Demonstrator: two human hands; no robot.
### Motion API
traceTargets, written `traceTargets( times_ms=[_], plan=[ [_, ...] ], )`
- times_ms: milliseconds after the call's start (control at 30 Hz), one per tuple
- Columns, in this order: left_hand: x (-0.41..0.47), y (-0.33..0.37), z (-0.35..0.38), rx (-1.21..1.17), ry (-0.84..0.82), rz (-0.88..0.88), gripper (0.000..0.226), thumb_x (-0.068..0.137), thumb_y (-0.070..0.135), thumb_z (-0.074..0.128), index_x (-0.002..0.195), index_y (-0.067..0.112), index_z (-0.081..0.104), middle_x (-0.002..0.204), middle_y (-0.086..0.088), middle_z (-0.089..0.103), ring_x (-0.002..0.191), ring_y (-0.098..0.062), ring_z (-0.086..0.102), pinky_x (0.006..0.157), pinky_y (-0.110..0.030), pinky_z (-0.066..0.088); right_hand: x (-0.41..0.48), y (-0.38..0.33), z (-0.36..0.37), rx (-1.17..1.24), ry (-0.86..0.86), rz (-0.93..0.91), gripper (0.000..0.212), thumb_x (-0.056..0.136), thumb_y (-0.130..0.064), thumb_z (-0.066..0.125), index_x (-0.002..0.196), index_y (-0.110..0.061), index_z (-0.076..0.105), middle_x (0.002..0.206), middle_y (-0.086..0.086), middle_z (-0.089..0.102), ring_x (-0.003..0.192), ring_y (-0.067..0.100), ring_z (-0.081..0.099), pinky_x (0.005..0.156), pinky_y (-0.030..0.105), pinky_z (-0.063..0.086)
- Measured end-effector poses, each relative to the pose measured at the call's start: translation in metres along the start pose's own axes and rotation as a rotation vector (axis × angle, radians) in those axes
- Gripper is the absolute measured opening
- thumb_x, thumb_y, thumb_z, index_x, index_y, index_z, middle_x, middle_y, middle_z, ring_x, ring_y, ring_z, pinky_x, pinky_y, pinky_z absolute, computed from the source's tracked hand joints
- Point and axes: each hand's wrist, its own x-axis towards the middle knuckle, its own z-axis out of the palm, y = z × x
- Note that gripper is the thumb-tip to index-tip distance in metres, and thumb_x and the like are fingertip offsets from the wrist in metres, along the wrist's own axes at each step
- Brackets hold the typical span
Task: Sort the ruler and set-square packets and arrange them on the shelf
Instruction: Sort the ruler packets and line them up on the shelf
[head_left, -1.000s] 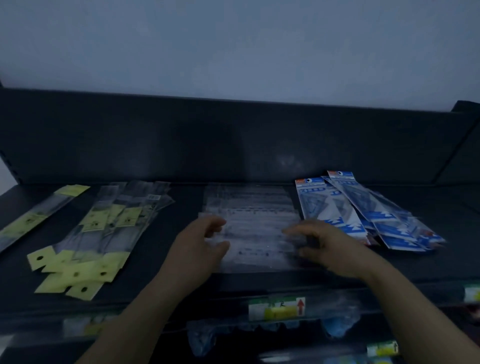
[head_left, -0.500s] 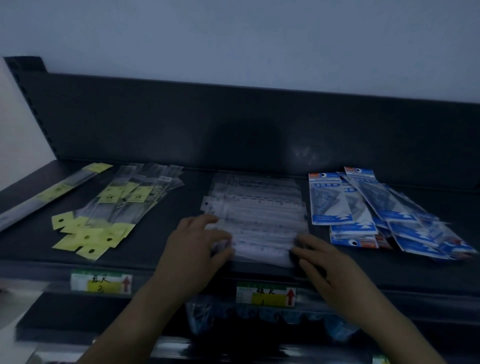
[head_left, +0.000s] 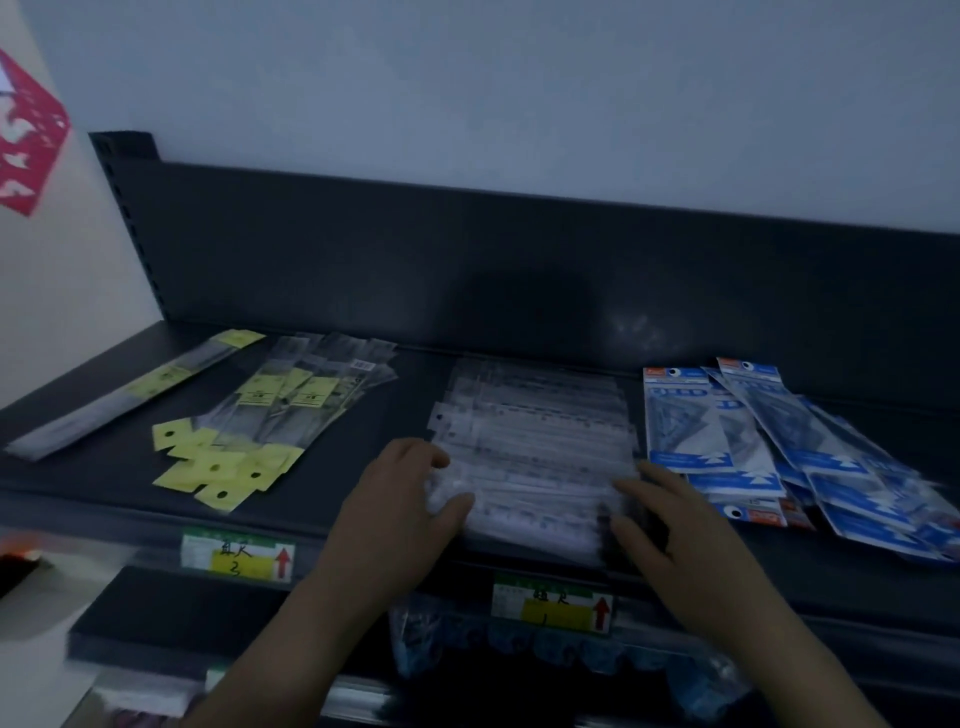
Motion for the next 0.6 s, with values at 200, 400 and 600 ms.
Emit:
traceTargets(
  times_ms=[200, 400, 600],
  plan=[
    [0.005, -0.030, -0.044, 0.088, 0.110, -0.093, 0.037, 0.091, 0.047, 0.054, 0.122, 0.026, 0.058, 0.122, 0.010, 0.057, 0.103, -0.009, 0.056, 0.084, -0.024, 0.045, 0.025, -0.036, 0.013, 0.006, 0.032, -0.097, 0.046, 0.094, -0.043, 0.046, 0.139, -0.034, 0.040, 0.156, -0.014, 0.016, 0.144, 0.006, 0.011, 0.115, 0.029, 0.018],
    [0.027, -0.095, -0.103, 0.188, 0.245, -0.220, 0.037, 0.093, 0.042, 0.055, 0.119, 0.017, 0.063, 0.117, 0.000, 0.065, 0.104, -0.020, 0.059, 0.080, -0.031, 0.049, 0.061, -0.100, 0.046, -0.002, 0.062, -0.160, 0.046, 0.095, -0.042, 0.047, 0.139, -0.031, 0.041, 0.156, -0.009, 0.019, 0.143, 0.008, 0.014, 0.113, 0.022, 0.015],
    [0.088, -0.154, -0.126, 0.336, -0.041, -0.310, 0.052, 0.078, 0.062, 0.063, 0.085, 0.013, 0.048, 0.073, -0.002, 0.042, 0.069, -0.022, 0.052, 0.051, -0.029, 0.032, 0.104, -0.182, 0.090, 0.062, 0.011, -0.152, 0.045, 0.095, -0.043, 0.046, 0.139, -0.032, 0.041, 0.155, -0.011, 0.020, 0.142, 0.009, 0.021, 0.111, 0.023, 0.022]
  ],
)
